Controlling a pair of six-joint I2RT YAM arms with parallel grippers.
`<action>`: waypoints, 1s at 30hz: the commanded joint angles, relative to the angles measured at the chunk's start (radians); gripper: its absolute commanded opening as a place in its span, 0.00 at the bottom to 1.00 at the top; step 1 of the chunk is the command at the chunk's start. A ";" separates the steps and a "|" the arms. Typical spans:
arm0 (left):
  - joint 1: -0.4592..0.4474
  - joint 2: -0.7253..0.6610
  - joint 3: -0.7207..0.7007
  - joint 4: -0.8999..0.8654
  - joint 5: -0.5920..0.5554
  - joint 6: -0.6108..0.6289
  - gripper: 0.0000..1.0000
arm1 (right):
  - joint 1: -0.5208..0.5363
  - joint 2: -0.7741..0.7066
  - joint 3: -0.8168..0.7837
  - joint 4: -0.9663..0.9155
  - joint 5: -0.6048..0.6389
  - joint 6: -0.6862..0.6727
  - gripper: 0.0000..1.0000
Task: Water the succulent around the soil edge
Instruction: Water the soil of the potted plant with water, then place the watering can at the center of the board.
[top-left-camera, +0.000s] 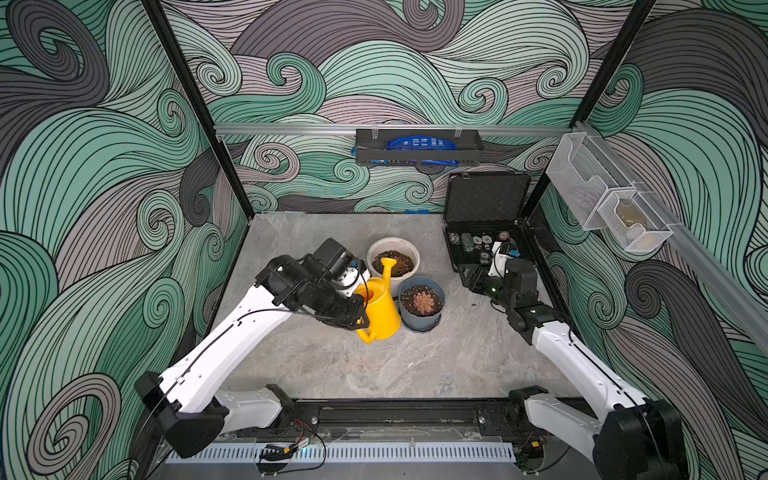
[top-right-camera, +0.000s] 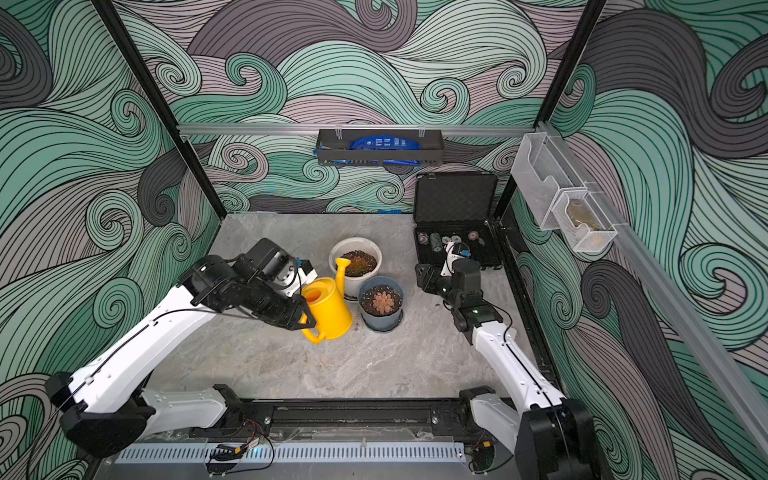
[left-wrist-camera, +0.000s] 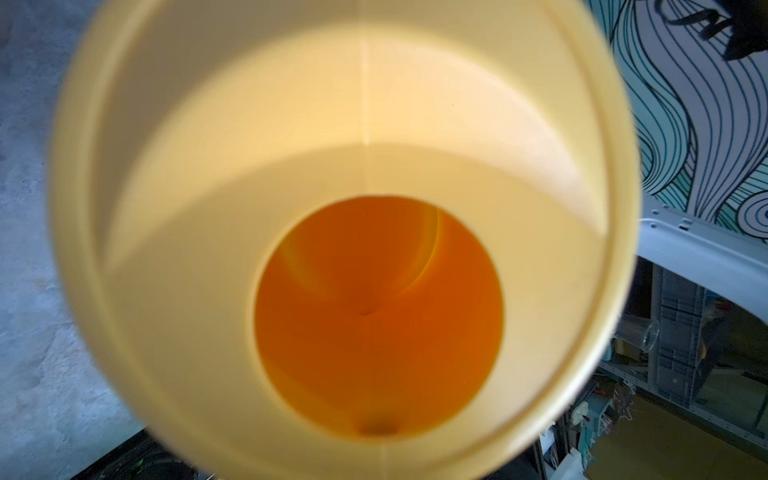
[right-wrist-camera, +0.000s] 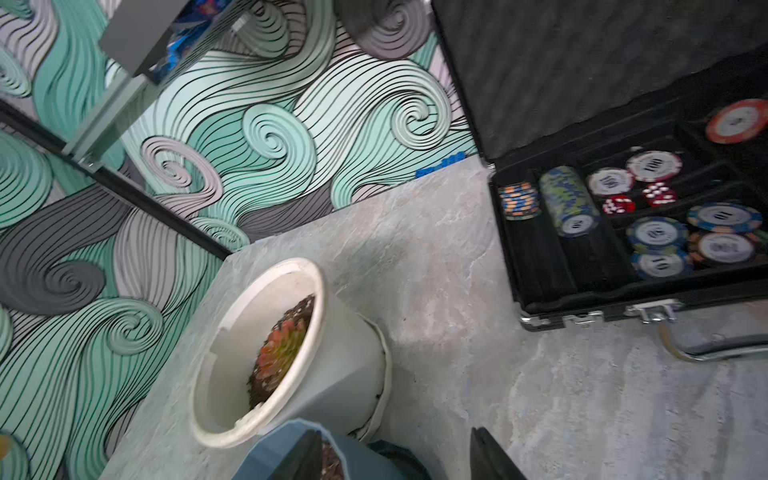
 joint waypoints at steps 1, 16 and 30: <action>-0.012 -0.085 -0.075 0.054 -0.104 -0.067 0.00 | 0.186 -0.040 0.092 -0.049 0.111 -0.030 0.59; -0.019 -0.134 -0.403 0.311 -0.325 -0.349 0.00 | 0.740 -0.049 0.115 -0.104 0.238 0.036 0.55; -0.128 0.057 -0.480 0.546 -0.487 -0.551 0.00 | 0.780 -0.141 -0.113 0.052 0.261 0.067 0.52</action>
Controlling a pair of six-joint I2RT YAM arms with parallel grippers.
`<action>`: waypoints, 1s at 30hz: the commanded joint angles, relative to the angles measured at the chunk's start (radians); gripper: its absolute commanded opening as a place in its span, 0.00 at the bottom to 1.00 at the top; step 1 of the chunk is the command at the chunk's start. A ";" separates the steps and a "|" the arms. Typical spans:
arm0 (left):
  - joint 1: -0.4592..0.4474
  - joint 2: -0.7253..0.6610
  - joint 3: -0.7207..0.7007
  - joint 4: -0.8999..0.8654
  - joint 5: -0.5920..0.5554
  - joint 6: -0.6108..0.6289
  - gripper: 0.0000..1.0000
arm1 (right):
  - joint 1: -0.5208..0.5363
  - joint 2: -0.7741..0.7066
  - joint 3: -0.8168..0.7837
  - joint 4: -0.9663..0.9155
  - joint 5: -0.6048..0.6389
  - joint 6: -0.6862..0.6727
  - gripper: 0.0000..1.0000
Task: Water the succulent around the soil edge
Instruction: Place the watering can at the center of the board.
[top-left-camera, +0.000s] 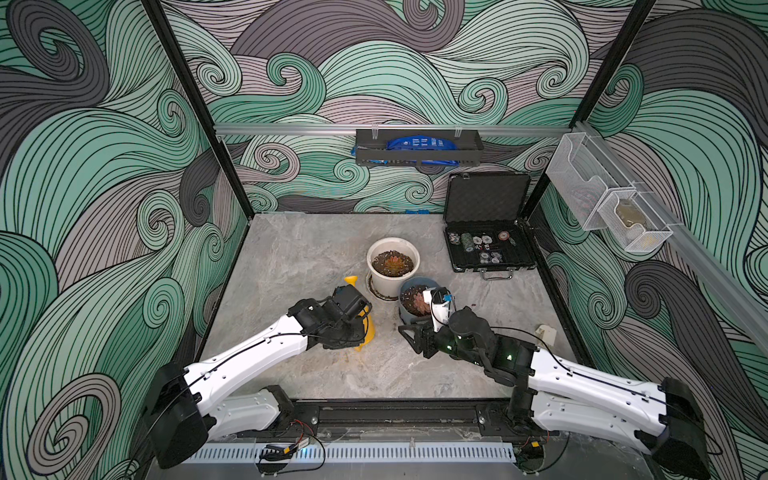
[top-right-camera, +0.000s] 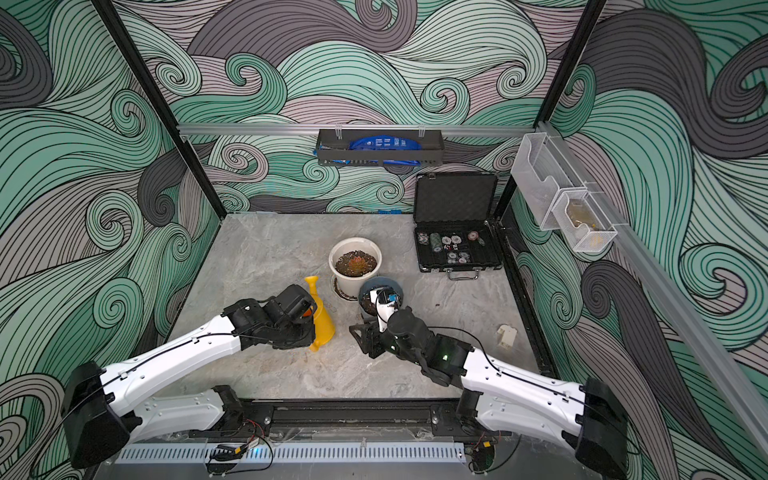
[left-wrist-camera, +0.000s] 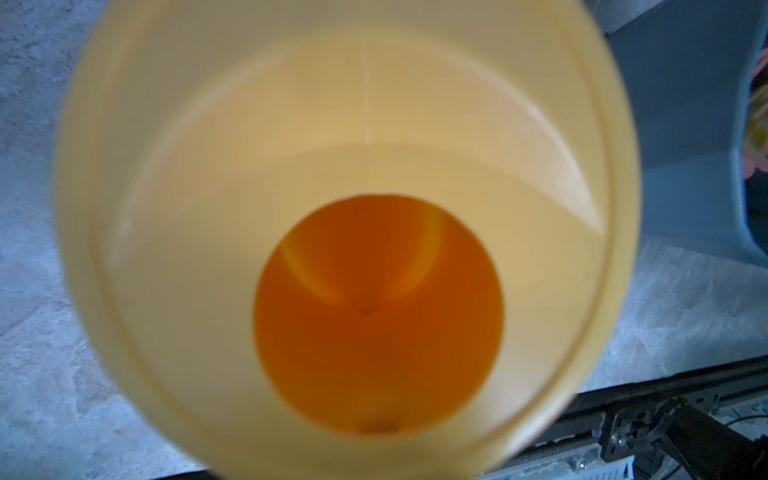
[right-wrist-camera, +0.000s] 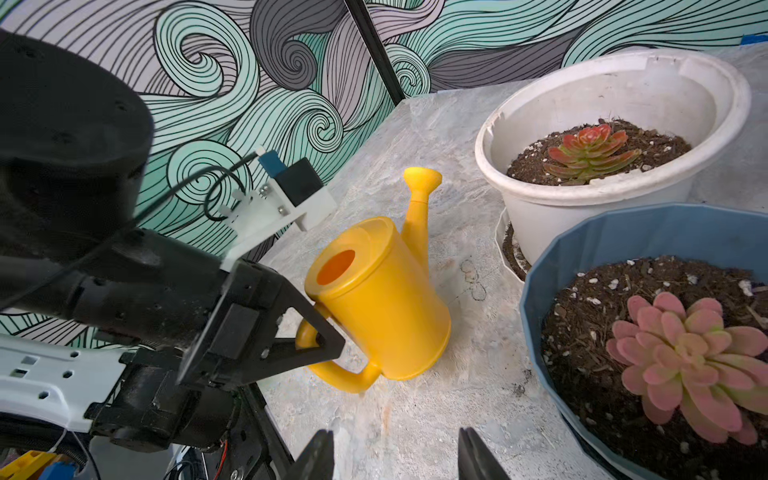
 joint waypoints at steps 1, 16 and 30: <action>-0.012 0.046 0.005 0.065 -0.086 -0.054 0.00 | 0.005 -0.015 -0.020 0.066 0.018 -0.005 0.52; -0.065 0.160 -0.034 0.141 -0.071 -0.116 0.19 | 0.004 -0.052 -0.051 0.035 0.028 -0.044 0.62; -0.067 0.034 0.002 0.077 -0.066 -0.077 0.64 | 0.005 -0.062 -0.078 0.095 -0.029 -0.045 0.63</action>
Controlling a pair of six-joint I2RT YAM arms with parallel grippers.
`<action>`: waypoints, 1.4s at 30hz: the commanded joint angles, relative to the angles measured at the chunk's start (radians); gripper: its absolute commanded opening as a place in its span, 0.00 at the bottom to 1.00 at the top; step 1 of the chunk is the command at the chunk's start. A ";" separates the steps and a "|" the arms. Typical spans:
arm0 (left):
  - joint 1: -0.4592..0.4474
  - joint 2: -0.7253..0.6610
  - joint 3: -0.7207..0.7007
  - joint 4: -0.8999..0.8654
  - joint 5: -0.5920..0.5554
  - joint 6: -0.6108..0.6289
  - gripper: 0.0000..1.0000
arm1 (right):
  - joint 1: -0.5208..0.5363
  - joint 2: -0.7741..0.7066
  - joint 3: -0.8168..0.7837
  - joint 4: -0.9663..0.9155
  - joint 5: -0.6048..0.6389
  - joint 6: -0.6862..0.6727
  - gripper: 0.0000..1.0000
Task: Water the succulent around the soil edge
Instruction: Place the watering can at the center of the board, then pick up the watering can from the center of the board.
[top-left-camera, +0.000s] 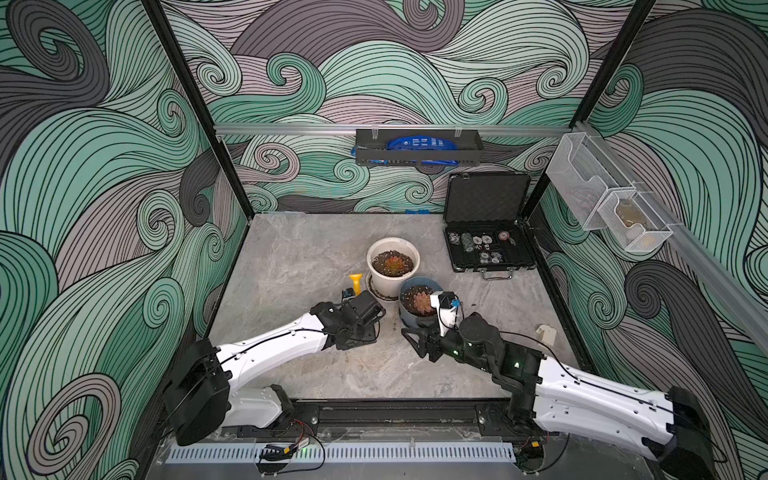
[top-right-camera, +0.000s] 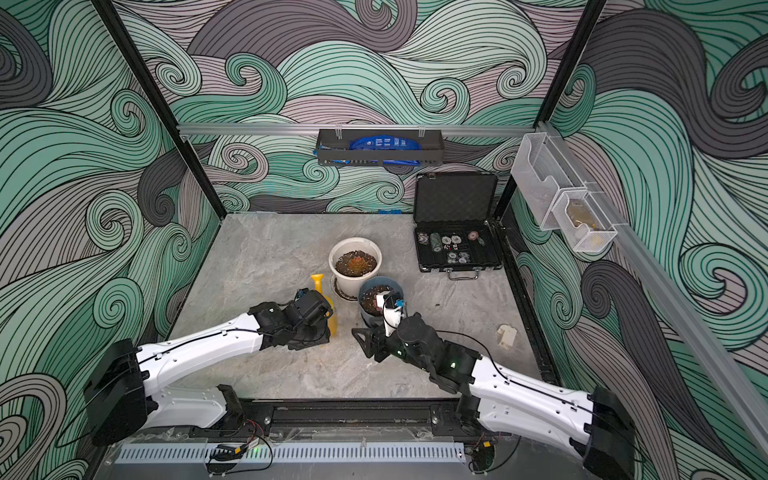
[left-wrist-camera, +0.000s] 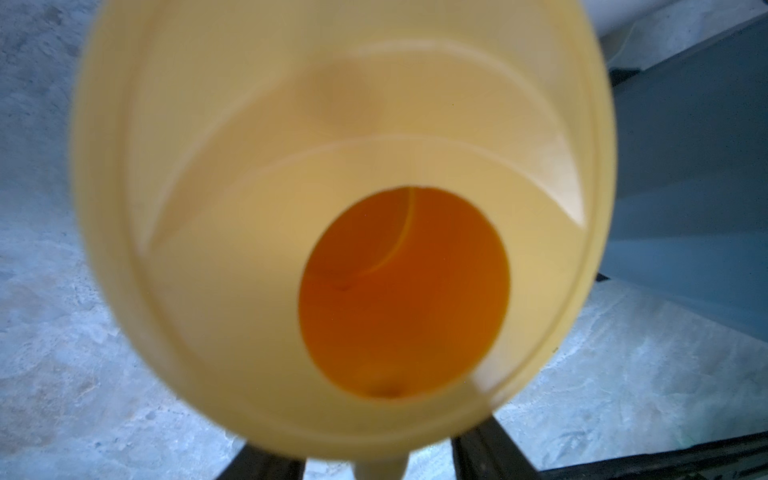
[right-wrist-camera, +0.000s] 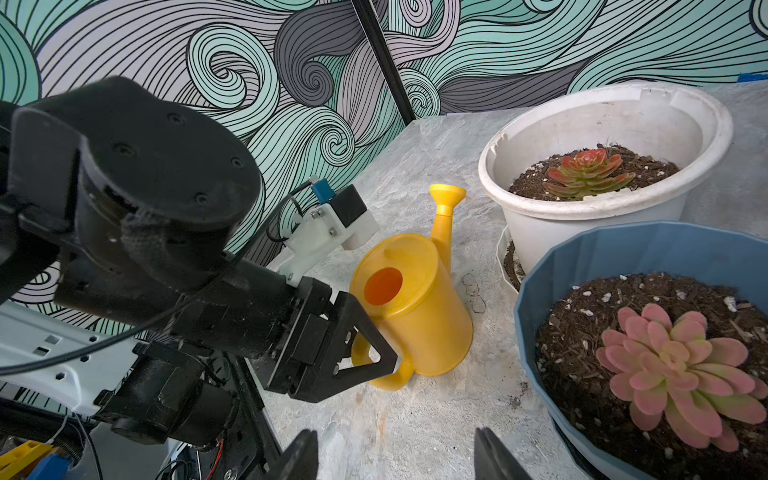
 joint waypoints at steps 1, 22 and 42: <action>-0.009 -0.069 0.058 -0.064 0.003 0.039 0.68 | 0.006 0.014 -0.004 0.046 -0.035 0.016 0.63; 0.268 -0.336 0.280 -0.325 -0.091 0.290 0.93 | 0.178 0.403 0.206 0.070 0.130 0.259 0.47; 0.717 -0.198 0.086 -0.201 0.190 0.455 0.97 | 0.198 0.824 0.582 -0.258 0.222 0.340 0.48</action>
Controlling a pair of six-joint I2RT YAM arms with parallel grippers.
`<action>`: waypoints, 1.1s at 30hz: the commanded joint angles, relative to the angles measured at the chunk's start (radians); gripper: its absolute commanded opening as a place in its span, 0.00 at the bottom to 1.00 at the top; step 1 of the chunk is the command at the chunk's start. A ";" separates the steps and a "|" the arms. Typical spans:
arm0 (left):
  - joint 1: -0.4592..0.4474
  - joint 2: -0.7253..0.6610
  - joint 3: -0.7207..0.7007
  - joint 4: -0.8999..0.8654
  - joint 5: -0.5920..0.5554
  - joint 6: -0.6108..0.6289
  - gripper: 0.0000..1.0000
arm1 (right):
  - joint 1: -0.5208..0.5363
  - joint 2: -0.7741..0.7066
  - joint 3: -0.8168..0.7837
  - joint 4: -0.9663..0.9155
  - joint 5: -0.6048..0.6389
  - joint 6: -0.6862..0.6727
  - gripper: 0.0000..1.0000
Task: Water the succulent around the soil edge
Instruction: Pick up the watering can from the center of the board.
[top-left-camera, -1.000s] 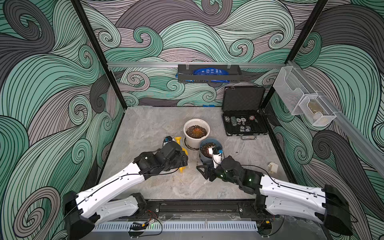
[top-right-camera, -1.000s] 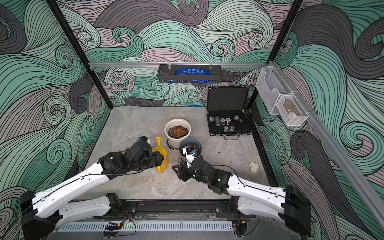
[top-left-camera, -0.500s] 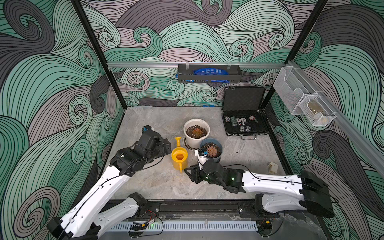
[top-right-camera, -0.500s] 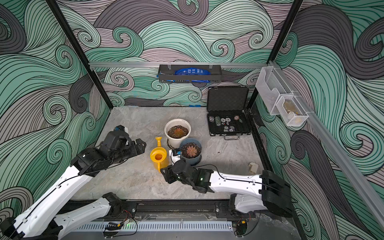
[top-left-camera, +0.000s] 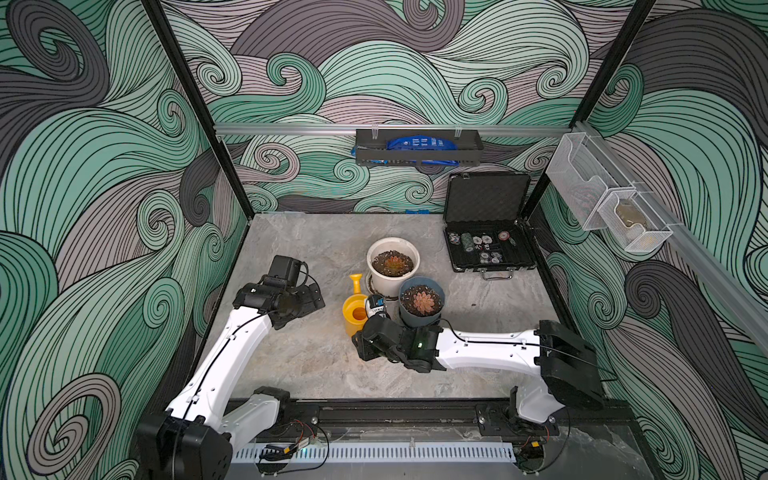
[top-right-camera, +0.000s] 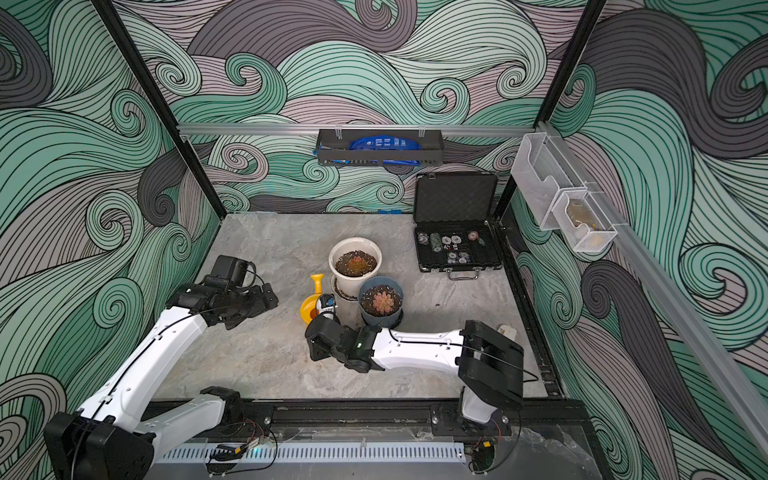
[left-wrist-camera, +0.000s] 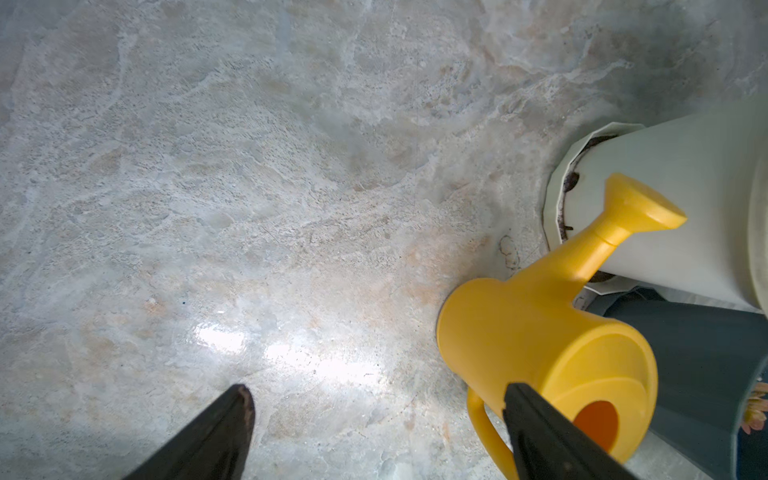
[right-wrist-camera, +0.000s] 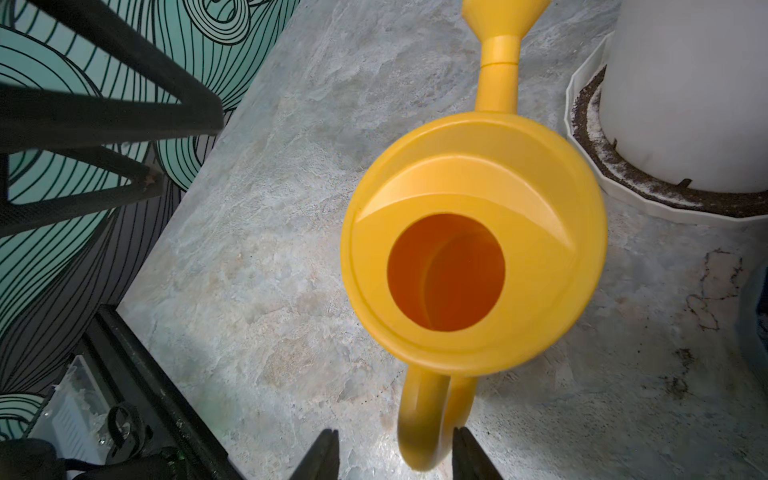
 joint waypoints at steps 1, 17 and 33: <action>0.018 0.009 -0.004 0.042 0.056 0.027 0.97 | 0.004 0.032 0.044 -0.074 0.050 0.015 0.48; 0.074 0.050 -0.020 0.074 0.170 0.028 0.97 | 0.006 0.160 0.192 -0.176 0.175 -0.058 0.36; 0.088 0.028 -0.014 0.062 0.172 0.031 0.97 | -0.006 0.071 0.163 -0.203 0.225 -0.124 0.00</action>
